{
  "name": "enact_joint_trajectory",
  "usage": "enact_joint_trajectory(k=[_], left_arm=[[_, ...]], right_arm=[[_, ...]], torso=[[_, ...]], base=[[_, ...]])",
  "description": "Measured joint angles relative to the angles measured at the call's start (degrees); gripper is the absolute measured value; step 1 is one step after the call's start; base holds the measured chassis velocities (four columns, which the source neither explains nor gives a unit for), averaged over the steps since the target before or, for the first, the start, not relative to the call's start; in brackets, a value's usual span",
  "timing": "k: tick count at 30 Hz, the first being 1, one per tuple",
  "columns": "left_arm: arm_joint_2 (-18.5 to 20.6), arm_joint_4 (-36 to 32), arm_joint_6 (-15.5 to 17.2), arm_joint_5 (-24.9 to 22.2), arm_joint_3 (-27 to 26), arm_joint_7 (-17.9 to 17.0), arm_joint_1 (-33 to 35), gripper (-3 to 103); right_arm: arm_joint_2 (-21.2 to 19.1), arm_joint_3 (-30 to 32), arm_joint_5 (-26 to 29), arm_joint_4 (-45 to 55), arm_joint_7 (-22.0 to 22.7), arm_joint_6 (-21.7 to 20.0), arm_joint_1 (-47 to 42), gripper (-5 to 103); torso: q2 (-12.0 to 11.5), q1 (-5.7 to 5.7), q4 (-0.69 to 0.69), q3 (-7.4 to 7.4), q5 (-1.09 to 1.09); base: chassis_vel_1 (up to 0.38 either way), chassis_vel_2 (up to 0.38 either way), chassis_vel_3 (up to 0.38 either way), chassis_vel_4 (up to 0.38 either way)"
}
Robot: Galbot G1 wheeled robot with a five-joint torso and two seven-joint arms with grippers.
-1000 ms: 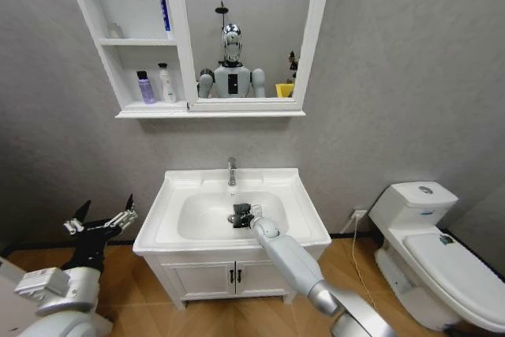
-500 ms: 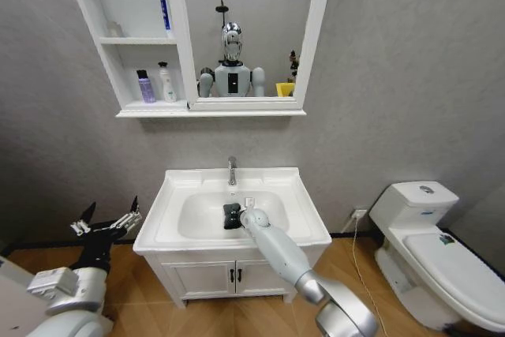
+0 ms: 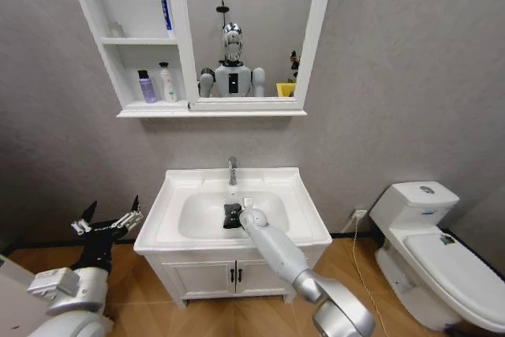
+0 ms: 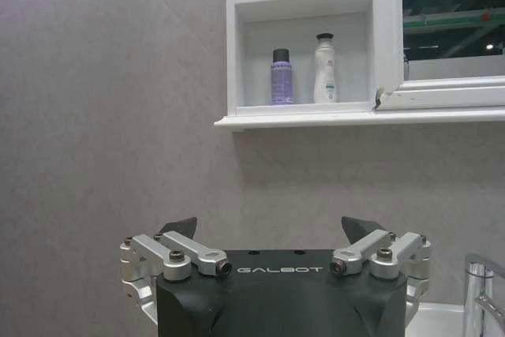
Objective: Move facial cleanser and shampoo from washbasin to cabinet, then wipe washbasin with towel.
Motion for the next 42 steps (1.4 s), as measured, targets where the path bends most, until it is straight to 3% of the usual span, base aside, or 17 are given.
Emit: enact_joint_trajectory(k=[8, 14, 22, 35, 42], left_arm=[[-1.01, 0.13, -0.01, 1.38, 2.27, -0.05, -0.22, 100], [-1.02, 0.14, -0.03, 1.83, 3.46, -0.05, -0.40, 100], [-0.98, -0.23, -0.11, 1.54, 2.06, -0.06, 0.08, 100], [-1.74, -0.58, -0.16, 0.88, -0.33, -0.02, 0.97, 100], [-1.82, -0.59, -0.17, 0.88, -0.41, 0.00, 0.79, 100]], right_arm=[[-8.23, 0.59, 3.76, 8.54, 2.25, -1.60, -2.58, 1], [-9.76, 1.08, 4.96, 10.69, 2.67, -2.32, -3.08, 1], [-5.90, -0.47, 2.56, 6.16, 1.16, -1.13, -2.71, 1], [6.72, -2.93, -4.50, -7.56, -4.61, 2.81, 3.74, 1], [7.28, -2.61, -6.06, -10.38, -5.31, 3.32, 4.32, 1]], torso=[[0.00, 0.00, -0.01, 0.00, -0.01], [0.01, 0.00, 0.00, 0.00, -0.01], [0.01, 0.00, 0.00, -0.01, -0.02], [0.01, 0.00, 0.02, 0.00, -0.03], [0.01, 0.00, -0.01, 0.00, -0.02]], base=[[0.000, 0.000, 0.000, 0.000], [0.000, 0.000, 0.000, 0.000], [0.000, 0.000, 0.000, 0.000], [0.000, 0.000, 0.000, 0.000], [0.000, 0.000, 0.000, 0.000]])
